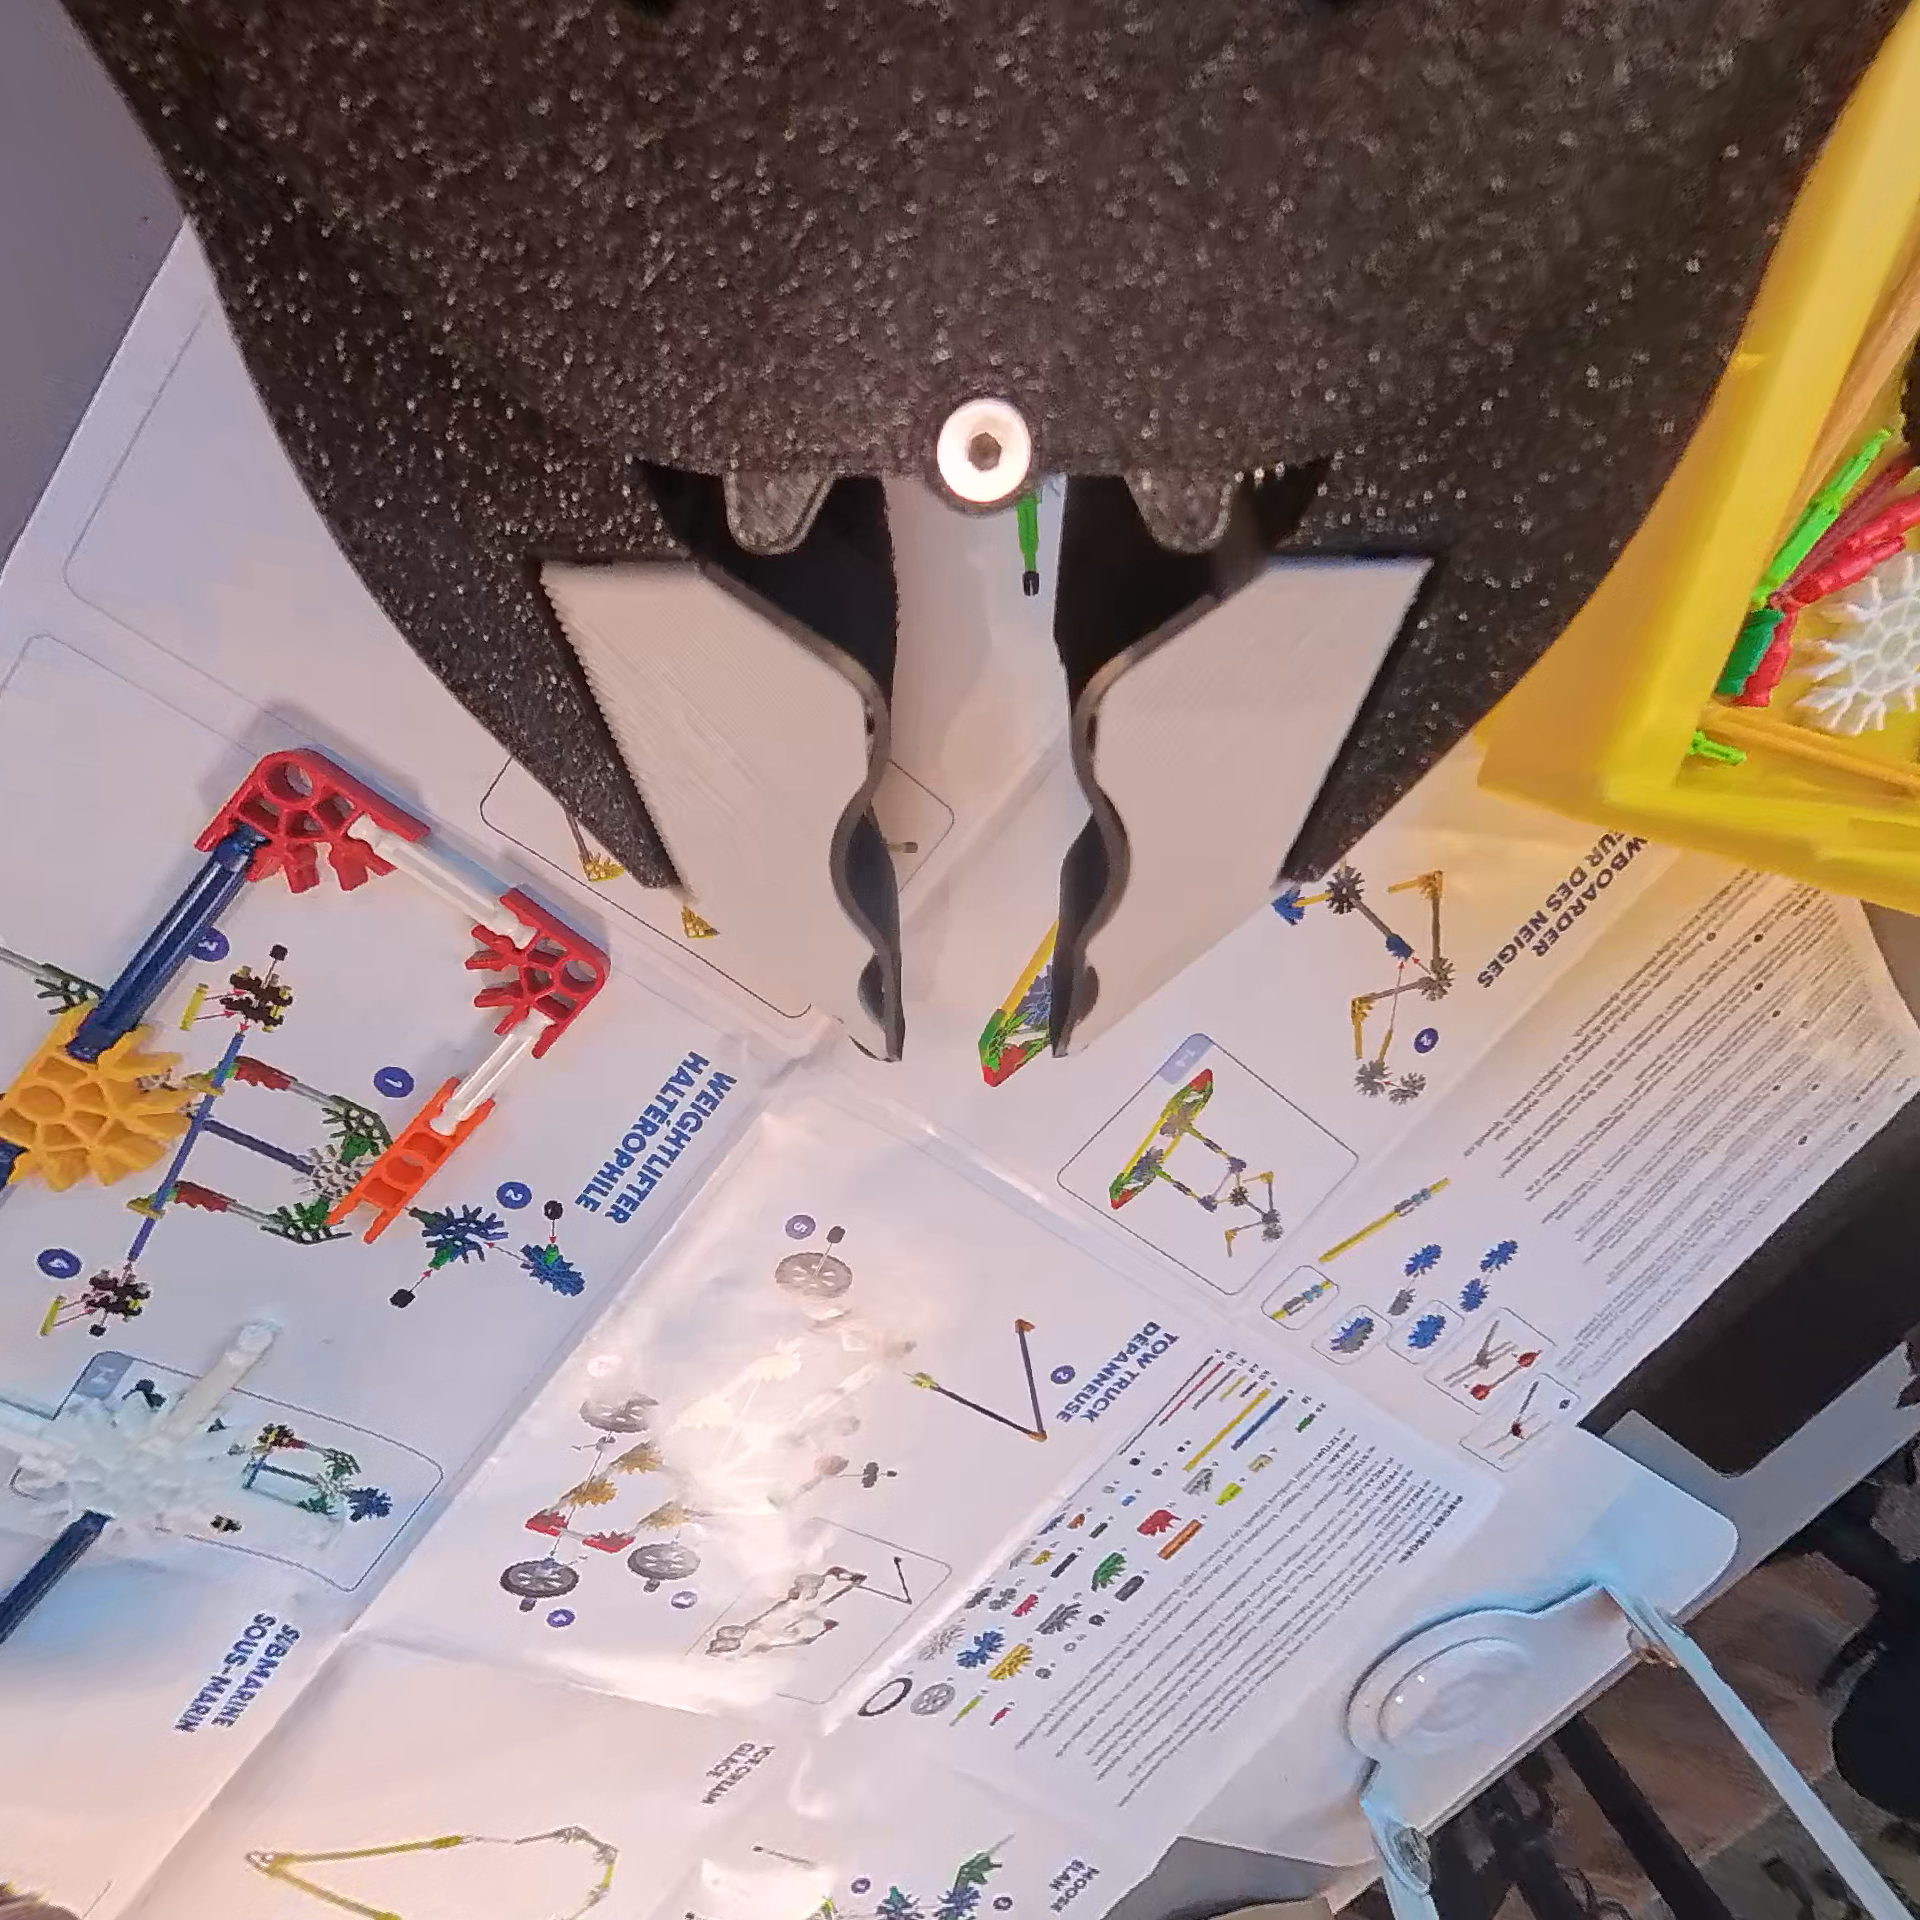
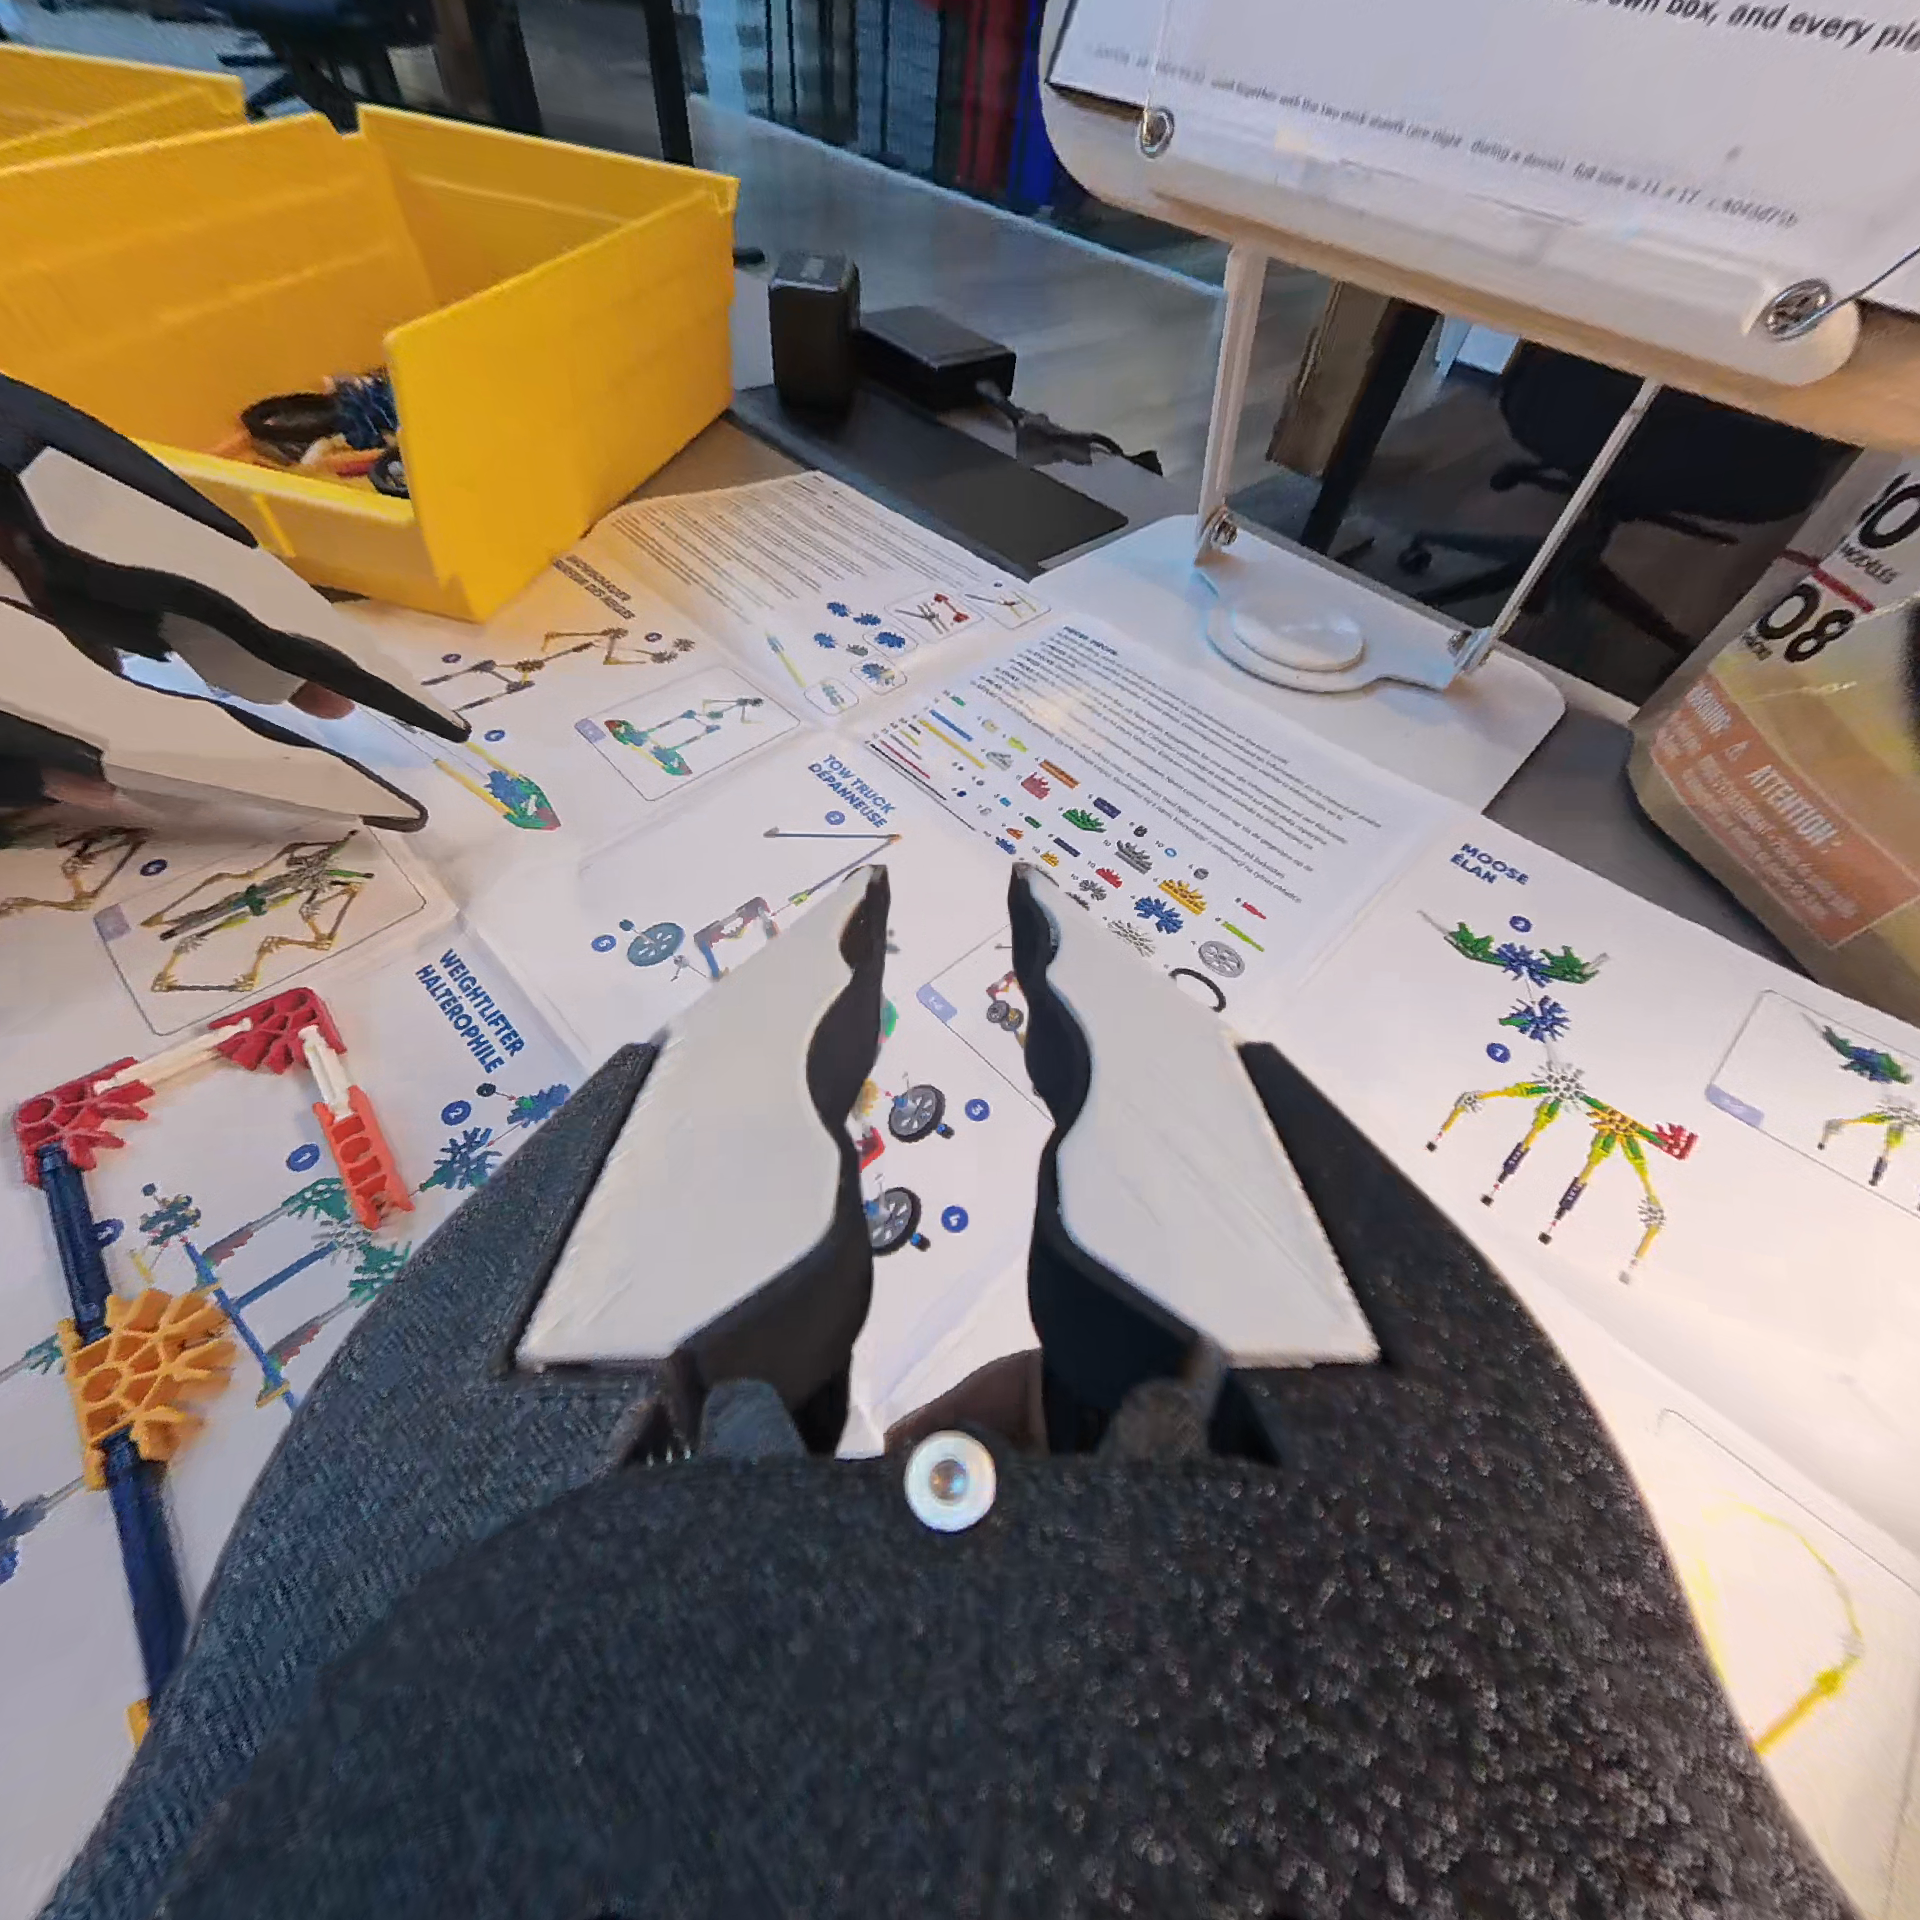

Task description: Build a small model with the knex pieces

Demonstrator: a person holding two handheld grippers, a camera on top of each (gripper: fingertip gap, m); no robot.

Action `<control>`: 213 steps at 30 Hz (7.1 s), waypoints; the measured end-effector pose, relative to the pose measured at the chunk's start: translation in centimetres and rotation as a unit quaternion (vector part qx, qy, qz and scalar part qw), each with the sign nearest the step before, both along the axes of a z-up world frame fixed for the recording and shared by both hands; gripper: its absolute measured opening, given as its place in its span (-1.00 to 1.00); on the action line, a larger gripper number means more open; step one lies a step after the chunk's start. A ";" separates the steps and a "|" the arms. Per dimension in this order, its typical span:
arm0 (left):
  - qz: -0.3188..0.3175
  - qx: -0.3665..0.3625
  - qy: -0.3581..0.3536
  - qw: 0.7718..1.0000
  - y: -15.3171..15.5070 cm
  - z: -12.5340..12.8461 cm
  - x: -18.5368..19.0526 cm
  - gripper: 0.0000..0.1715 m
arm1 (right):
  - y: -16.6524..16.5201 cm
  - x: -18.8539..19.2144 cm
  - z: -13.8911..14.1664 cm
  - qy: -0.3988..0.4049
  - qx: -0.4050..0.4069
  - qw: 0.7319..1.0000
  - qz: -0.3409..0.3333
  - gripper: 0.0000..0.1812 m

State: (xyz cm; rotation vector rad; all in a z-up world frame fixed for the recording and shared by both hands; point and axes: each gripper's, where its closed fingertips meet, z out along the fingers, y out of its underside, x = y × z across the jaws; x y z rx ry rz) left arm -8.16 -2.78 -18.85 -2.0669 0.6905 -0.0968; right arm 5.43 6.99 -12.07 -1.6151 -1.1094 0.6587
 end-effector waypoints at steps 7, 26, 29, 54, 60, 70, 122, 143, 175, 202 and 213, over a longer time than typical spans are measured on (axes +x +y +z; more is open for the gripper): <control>0.002 0.027 0.014 1.000 -0.1 0.6 0.0 -0.65 | -2.2 -0.7 0.5 0.049 -0.021 0.998 0.027 -0.61; 0.076 0.109 -0.038 0.990 0.9 4.7 -3.1 -0.62 | -4.1 1.1 -0.1 0.022 0.039 0.999 0.021 -0.76; 0.152 0.167 -0.005 0.974 1.6 8.5 -8.4 -0.66 | -4.3 1.0 0.1 0.023 0.034 0.999 0.026 -0.76; 0.223 -0.172 0.008 0.959 8.4 -2.1 -24.0 -0.86 | -4.7 1.1 -0.8 0.008 0.026 0.999 0.047 -0.78; 0.225 -0.156 0.020 0.962 8.8 -2.0 -24.0 -0.96 | -4.8 1.1 -0.9 0.006 0.026 0.998 0.048 -0.78; 0.107 0.102 0.098 0.984 3.9 9.8 -13.3 -0.96 | -5.6 0.7 -0.2 0.018 0.033 0.997 0.063 -0.78; -0.230 -0.007 0.039 0.972 -3.7 -0.4 9.7 -0.74 | -12.8 -1.1 -7.5 -0.194 0.047 0.940 0.278 -0.94; -0.248 -0.053 0.047 0.966 -4.2 -2.2 9.8 -0.89 | -12.9 -1.7 -7.4 -0.254 0.032 0.919 0.300 -0.90; -0.244 -0.064 0.033 0.967 -4.2 -2.2 9.8 -0.89 | -13.3 -2.1 -8.6 -0.447 -0.130 0.832 0.300 -1.00; -0.243 -0.061 0.033 0.968 -4.3 -2.2 9.9 -0.90 | -13.2 -1.2 -7.1 -0.353 -0.080 0.889 0.279 -0.86; -0.244 -0.044 0.050 0.967 -4.3 -2.2 9.9 -0.90 | -12.6 0.7 -6.3 -0.196 -0.059 0.951 0.234 -0.74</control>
